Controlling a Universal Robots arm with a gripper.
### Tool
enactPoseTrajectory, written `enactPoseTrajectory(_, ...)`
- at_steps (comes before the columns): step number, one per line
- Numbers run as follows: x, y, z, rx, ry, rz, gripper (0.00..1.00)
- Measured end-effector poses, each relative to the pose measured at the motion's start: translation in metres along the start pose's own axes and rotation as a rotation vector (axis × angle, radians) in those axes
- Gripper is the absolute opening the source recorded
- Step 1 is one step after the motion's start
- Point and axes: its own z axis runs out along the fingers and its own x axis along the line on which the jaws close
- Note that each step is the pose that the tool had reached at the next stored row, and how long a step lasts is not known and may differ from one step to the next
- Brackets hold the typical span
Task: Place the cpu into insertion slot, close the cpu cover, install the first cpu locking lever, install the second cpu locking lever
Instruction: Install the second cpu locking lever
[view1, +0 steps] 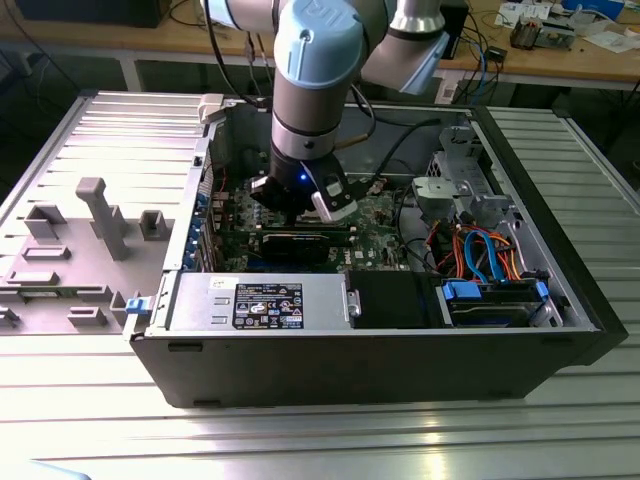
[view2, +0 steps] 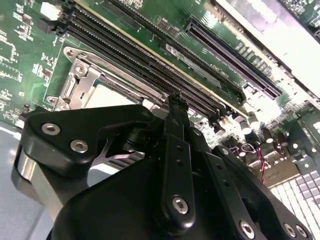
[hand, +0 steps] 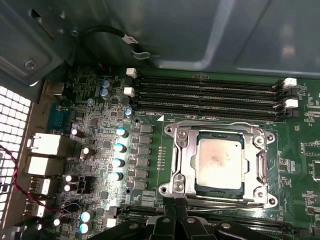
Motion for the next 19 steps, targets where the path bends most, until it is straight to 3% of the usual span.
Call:
enactPoseTrajectory(2, 0.0044, 0.0, 0.0015, 0.0009, -0.0132, -0.003, 0.11)
enactPoseTrajectory(5, 0.0081, 0.0001, 0.0027, 0.0, -0.0244, -0.005, 0.11)
enactPoseTrajectory(11, 0.0091, 0.0, 0.0033, -0.007, -0.0254, -0.006, 0.11)
enactPoseTrajectory(14, 0.0092, -0.0005, 0.004, -0.0175, -0.0262, -0.006, 0.11)
enactPoseTrajectory(16, 0.0095, -0.003, 0.0036, -0.0301, -0.0274, -0.007, 0.11)
enactPoseTrajectory(19, 0.0098, -0.006, 0.0031, -0.0318, -0.0276, -0.006, 0.11)
